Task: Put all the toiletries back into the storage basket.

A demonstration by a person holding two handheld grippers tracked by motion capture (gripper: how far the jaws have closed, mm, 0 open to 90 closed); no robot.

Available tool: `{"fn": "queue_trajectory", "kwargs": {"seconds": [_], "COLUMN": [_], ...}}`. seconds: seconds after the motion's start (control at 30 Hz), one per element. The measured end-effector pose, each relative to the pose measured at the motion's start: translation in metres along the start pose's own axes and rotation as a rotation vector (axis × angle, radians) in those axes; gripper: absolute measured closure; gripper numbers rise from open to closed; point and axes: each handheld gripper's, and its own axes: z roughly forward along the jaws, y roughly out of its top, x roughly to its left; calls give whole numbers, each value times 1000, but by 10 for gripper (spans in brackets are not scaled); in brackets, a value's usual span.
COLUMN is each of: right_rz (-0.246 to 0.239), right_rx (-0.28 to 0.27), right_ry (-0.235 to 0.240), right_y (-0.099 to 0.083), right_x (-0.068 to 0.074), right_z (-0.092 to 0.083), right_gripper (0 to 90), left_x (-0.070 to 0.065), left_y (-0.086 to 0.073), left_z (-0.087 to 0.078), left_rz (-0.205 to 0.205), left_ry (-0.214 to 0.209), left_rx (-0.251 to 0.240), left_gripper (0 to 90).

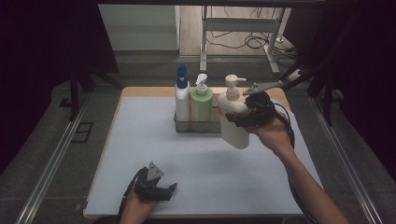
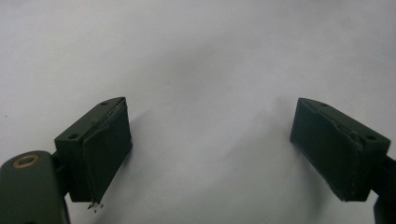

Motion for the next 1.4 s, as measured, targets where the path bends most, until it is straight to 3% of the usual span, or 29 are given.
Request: {"fn": "queue_trajectory", "kwargs": {"seconds": [1.4], "right_rz": [90], "right_rx": [-71], "right_ry": [-116], "right_y": [36], "right_x": [-51], "right_z": [55], "right_gripper": [370], "left_x": [0], "left_y": [0], "left_z": [0], "left_rz": [-3], "left_ry": [0], "left_rx": [-4], "left_gripper": [123]}}
